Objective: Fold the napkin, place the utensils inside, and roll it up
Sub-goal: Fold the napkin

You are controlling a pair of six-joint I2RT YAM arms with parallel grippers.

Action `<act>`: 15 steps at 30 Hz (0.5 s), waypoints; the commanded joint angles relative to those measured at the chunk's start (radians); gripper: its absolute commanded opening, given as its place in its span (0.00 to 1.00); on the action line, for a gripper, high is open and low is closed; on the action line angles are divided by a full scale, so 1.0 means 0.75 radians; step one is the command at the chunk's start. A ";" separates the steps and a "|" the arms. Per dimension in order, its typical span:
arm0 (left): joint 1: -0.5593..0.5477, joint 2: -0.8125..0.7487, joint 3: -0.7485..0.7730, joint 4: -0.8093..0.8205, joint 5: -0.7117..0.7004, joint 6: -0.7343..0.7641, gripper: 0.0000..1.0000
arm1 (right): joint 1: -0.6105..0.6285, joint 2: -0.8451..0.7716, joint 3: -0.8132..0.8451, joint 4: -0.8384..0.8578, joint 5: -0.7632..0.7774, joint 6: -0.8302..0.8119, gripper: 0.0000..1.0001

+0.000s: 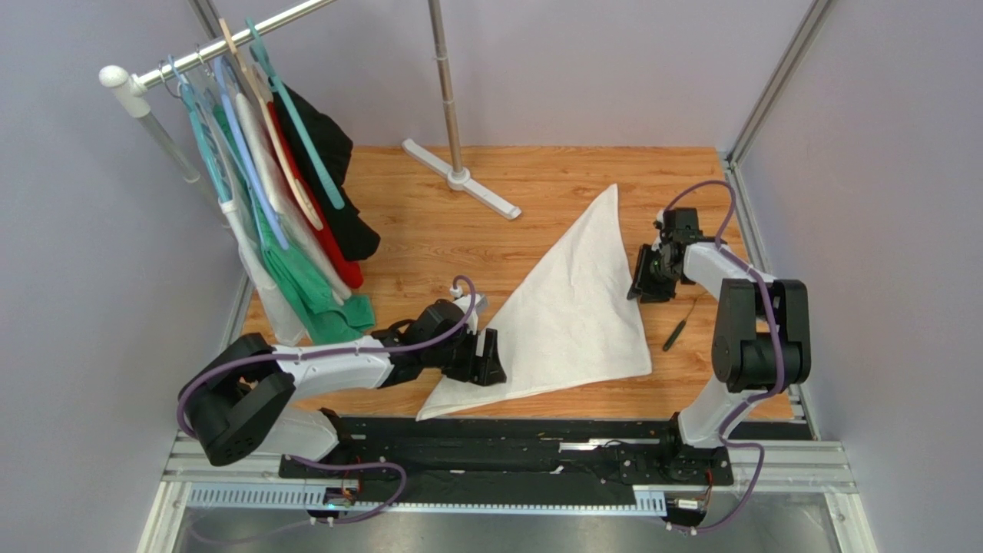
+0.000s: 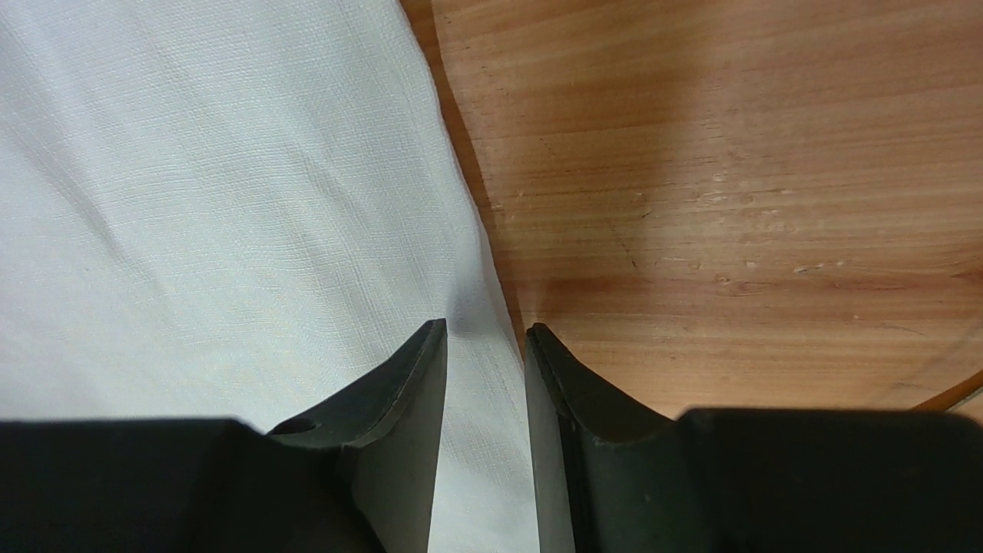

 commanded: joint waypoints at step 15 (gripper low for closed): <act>-0.007 -0.016 0.002 -0.065 -0.022 0.014 0.81 | 0.026 0.083 0.061 0.076 0.104 -0.062 0.12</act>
